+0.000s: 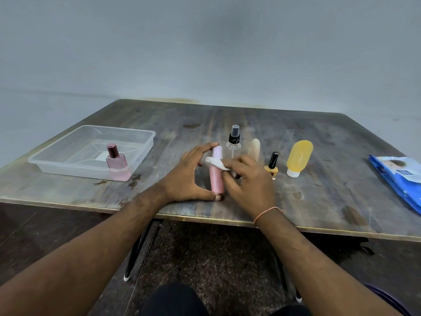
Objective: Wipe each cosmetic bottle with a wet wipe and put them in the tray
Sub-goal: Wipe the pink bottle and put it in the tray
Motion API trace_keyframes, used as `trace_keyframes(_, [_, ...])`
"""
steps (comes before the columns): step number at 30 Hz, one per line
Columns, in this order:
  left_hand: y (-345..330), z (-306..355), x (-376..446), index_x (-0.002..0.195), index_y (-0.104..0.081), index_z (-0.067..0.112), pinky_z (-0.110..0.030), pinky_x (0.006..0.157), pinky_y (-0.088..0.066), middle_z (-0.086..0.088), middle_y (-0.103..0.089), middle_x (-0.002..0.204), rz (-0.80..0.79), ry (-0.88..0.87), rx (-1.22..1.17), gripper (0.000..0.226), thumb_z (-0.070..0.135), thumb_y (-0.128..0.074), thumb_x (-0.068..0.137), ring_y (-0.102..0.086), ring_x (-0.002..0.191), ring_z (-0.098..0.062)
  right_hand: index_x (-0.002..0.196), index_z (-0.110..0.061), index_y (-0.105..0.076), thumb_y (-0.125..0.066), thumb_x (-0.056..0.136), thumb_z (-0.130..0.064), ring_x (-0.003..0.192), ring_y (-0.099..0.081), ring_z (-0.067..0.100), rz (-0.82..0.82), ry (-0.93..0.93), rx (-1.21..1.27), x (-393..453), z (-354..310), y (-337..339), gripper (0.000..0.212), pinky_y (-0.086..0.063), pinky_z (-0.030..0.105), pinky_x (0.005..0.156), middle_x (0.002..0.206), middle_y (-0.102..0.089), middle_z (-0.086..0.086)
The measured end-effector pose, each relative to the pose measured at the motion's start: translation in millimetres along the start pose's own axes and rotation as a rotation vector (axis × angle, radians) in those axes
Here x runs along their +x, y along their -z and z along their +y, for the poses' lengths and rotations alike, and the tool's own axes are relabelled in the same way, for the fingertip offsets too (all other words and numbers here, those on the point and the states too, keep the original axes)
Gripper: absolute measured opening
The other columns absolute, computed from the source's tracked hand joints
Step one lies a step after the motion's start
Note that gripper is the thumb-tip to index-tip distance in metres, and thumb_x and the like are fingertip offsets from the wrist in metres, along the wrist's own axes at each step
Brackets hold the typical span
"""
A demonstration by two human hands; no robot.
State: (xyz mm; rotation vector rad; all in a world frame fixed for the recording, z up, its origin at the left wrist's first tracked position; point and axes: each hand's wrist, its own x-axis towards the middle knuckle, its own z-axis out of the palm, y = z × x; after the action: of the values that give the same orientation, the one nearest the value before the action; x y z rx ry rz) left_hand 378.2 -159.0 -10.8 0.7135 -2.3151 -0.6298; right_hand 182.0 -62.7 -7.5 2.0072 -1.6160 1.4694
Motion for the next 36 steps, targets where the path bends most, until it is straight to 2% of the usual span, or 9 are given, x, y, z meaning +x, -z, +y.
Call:
trace_keyframes(7, [-1, -1, 3, 0.165, -0.028, 0.038, -0.042, 0.112, -0.047, 0.014, -0.038, 0.160, 0.019, -0.078, 0.052, 0.122, 0.045, -0.095, 0.064, -0.047, 0.135, -0.013, 0.090, -0.035, -0.085, -0.067, 0.083, -0.041, 0.070, -0.063, 0.008, -0.154, 0.087, -0.079, -8, -12, 3, 0.021, -0.047, 0.028, 0.055, 0.085, -0.066, -0.013])
trace_keyframes(12, [-1, 2, 1, 0.166, -0.029, 0.037, -0.030, 0.112, -0.045, 0.011, -0.037, 0.157, 0.019, -0.092, 0.027, 0.126, 0.030, -0.102, 0.064, -0.044, 0.136, -0.006, 0.106, -0.034, -0.084, -0.072, 0.088, -0.035, 0.068, -0.061, 0.012, -0.081, 0.071, -0.124, -5, -5, -1, 0.021, -0.045, 0.028, 0.054, 0.086, -0.065, -0.010])
trace_keyframes(16, [0, 3, 0, 0.166, -0.029, 0.036, -0.024, 0.111, -0.046, 0.010, -0.034, 0.157, 0.006, -0.110, 0.009, 0.127, 0.025, -0.103, 0.063, -0.047, 0.141, -0.016, 0.112, -0.033, -0.082, -0.069, 0.089, -0.019, 0.065, -0.057, 0.016, -0.015, 0.046, -0.175, -2, -1, -2, 0.030, -0.034, 0.025, 0.056, 0.086, -0.062, -0.006])
trace_keyframes(18, [0, 3, 0, 0.166, -0.030, 0.035, -0.025, 0.109, -0.049, 0.010, -0.034, 0.157, 0.006, -0.115, 0.002, 0.127, 0.024, -0.103, 0.062, -0.048, 0.139, -0.014, 0.113, -0.034, -0.082, -0.069, 0.089, -0.017, 0.065, -0.058, 0.018, -0.030, 0.053, -0.162, -1, 0, -2, 0.032, -0.038, 0.027, 0.055, 0.087, -0.062, -0.006])
trace_keyframes(21, [0, 2, 0, 0.165, -0.032, 0.033, -0.016, 0.097, -0.049, 0.013, -0.035, 0.153, 0.013, -0.108, -0.009, 0.126, 0.022, -0.103, 0.062, -0.050, 0.126, 0.001, 0.107, -0.036, -0.084, -0.070, 0.090, -0.030, 0.065, -0.061, 0.015, -0.099, 0.050, -0.061, -2, -1, -2, 0.023, -0.049, 0.034, 0.053, 0.084, -0.062, -0.009])
trace_keyframes(25, [-1, -2, 1, 0.166, -0.032, 0.026, -0.005, 0.084, -0.043, 0.021, -0.033, 0.149, 0.019, -0.118, -0.003, 0.126, 0.014, -0.103, 0.062, -0.046, 0.117, 0.009, 0.089, -0.031, -0.086, -0.064, 0.083, -0.037, 0.067, -0.062, 0.011, -0.192, 0.134, -0.071, -8, -8, 0, 0.023, -0.050, 0.035, 0.052, 0.076, -0.063, -0.011])
trace_keyframes(31, [-1, 4, -1, 0.165, -0.031, 0.035, -0.019, 0.100, -0.049, 0.013, -0.035, 0.154, 0.009, -0.100, -0.049, 0.124, 0.022, -0.102, 0.064, -0.051, 0.124, -0.001, 0.111, -0.037, -0.084, -0.072, 0.091, -0.029, 0.065, -0.062, 0.015, -0.072, 0.078, -0.108, -3, 0, -3, 0.024, -0.049, 0.033, 0.052, 0.084, -0.064, -0.009])
trace_keyframes(33, [0, 6, -1, 0.165, -0.030, 0.035, -0.027, 0.112, -0.048, 0.013, -0.034, 0.157, -0.002, -0.097, -0.051, 0.125, 0.025, -0.102, 0.064, -0.050, 0.137, -0.009, 0.118, -0.036, -0.081, -0.066, 0.093, -0.025, 0.068, -0.060, 0.016, -0.048, 0.068, -0.122, -1, 0, -3, 0.031, -0.048, 0.033, 0.052, 0.087, -0.063, -0.008])
trace_keyframes(36, [0, 5, -1, 0.165, -0.031, 0.034, -0.025, 0.114, -0.046, 0.014, -0.035, 0.158, 0.001, -0.098, -0.038, 0.124, 0.026, -0.102, 0.064, -0.048, 0.139, -0.009, 0.121, -0.035, -0.080, -0.059, 0.093, -0.026, 0.071, -0.061, 0.018, -0.074, 0.066, -0.101, -1, -1, -3, 0.036, -0.048, 0.033, 0.054, 0.089, -0.063, -0.007])
